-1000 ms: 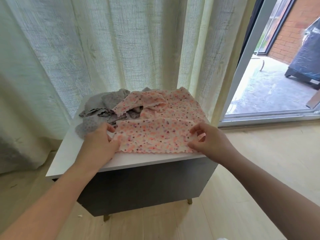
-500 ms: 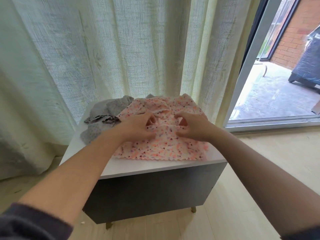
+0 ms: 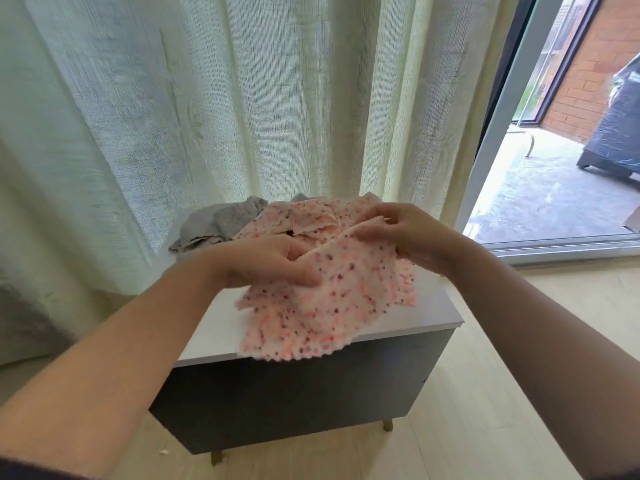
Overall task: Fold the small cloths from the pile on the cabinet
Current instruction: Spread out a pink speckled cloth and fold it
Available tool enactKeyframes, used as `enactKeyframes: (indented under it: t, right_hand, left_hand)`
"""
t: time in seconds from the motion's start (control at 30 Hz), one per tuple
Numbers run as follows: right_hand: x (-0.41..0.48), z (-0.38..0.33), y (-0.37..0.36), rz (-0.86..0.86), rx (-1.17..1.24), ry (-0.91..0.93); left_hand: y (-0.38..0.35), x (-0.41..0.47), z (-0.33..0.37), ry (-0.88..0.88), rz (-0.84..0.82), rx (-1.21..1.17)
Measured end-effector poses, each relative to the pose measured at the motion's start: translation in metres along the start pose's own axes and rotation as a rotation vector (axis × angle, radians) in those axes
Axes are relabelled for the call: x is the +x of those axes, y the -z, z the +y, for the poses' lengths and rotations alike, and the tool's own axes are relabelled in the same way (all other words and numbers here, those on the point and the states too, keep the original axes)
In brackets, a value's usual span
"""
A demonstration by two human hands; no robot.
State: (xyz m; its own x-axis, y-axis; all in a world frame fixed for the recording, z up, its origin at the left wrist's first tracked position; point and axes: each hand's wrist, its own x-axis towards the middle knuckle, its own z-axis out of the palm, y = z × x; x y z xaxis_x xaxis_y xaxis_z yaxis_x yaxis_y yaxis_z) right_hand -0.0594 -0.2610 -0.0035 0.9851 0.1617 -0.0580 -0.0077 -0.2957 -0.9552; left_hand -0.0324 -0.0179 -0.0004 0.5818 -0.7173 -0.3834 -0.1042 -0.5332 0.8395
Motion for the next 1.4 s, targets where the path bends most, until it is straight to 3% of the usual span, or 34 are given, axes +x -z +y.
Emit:
enactKeyframes:
  t: [0.17,0.3,0.4,0.63,1.03,1.23,1.4]
  right_hand:
    - [-0.026,0.018,-0.005,0.087,0.711,-0.295]
    - [-0.056,0.035,-0.031,0.057,0.886,-0.458]
    - [-0.073,0.034,-0.047,-0.006,0.882,-0.503]
    - [-0.088,0.030,-0.060,0.002,0.509,-0.376]
    - [-0.090,0.037,-0.065,0.052,0.527,-0.264]
    - [-0.092,0.031,-0.057,0.090,0.601,-0.076]
    - [-0.096,0.032,-0.053,0.107,0.335,0.260]
  left_hand:
    - [-0.030,-0.023,-0.010,-0.085,0.220,-0.489]
    - [-0.052,-0.032,-0.013,-0.181,0.444,-0.803]
    - [-0.064,-0.036,-0.011,-0.209,0.537,-0.895]
    - [-0.083,-0.039,-0.014,-0.190,0.553,-0.881]
    - [-0.093,-0.034,-0.021,-0.118,0.614,-0.494]
    - [-0.087,-0.045,-0.019,-0.363,0.585,-0.510]
    - [-0.090,-0.050,-0.032,-0.521,0.564,-0.371]
